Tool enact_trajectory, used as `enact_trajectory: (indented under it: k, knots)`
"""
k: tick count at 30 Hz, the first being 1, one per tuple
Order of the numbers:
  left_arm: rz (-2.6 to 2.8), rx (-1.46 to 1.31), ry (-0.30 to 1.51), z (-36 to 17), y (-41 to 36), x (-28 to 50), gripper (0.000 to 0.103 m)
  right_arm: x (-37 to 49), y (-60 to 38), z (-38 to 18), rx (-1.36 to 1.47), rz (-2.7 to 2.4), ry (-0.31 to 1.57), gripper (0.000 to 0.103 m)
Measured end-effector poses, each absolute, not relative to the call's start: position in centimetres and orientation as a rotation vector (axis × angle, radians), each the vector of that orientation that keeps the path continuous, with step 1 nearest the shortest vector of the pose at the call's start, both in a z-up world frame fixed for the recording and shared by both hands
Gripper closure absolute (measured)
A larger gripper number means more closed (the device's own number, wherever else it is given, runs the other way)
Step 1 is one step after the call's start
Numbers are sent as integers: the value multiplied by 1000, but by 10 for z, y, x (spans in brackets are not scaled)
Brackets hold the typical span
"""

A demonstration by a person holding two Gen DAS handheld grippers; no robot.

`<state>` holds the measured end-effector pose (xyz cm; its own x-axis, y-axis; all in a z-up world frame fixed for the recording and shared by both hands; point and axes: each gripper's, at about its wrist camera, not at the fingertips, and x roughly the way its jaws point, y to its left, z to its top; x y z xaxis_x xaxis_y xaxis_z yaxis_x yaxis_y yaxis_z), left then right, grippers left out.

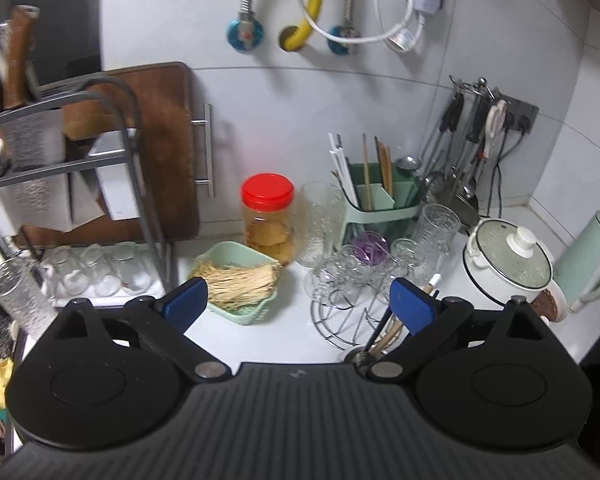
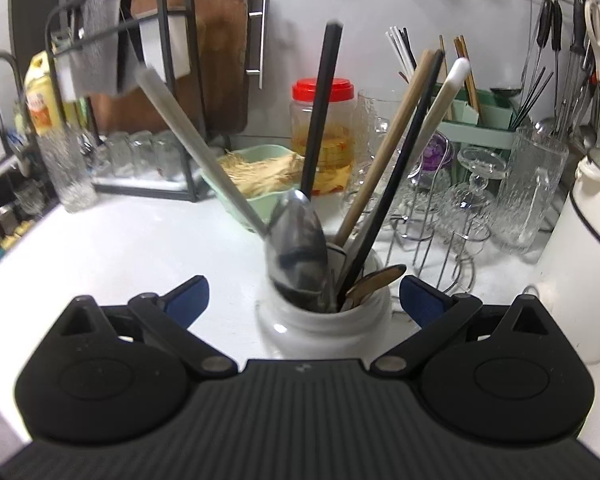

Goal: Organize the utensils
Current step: 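Set the white mug down on the counter with the right tool while withdrawing the left tool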

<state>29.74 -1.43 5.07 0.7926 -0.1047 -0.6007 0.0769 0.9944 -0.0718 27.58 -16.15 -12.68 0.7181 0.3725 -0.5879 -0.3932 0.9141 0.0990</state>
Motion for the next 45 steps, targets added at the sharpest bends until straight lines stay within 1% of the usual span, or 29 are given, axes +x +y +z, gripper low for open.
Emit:
enact_trajectory:
  k: [8,17,23,29,33,45]
  knots:
    - [-80,-66,639,55,4,251,4,243,-177,-85,59,392,620,0]
    - [-42,-46,601,69,28,189,3,195,-202,-17,143,289,506,0]
    - [-54,-60,561,79,38,147,3,154,-206,13,141,248,449,0]
    - [-75,-71,552,77,41,107,3,117,-212,25,209,253,441,0]
    - [-90,-84,566,67,39,83,3,91,-211,28,202,235,424,0]
    - [-88,-128,618,30,41,28,3,40,-211,7,182,209,488,0]
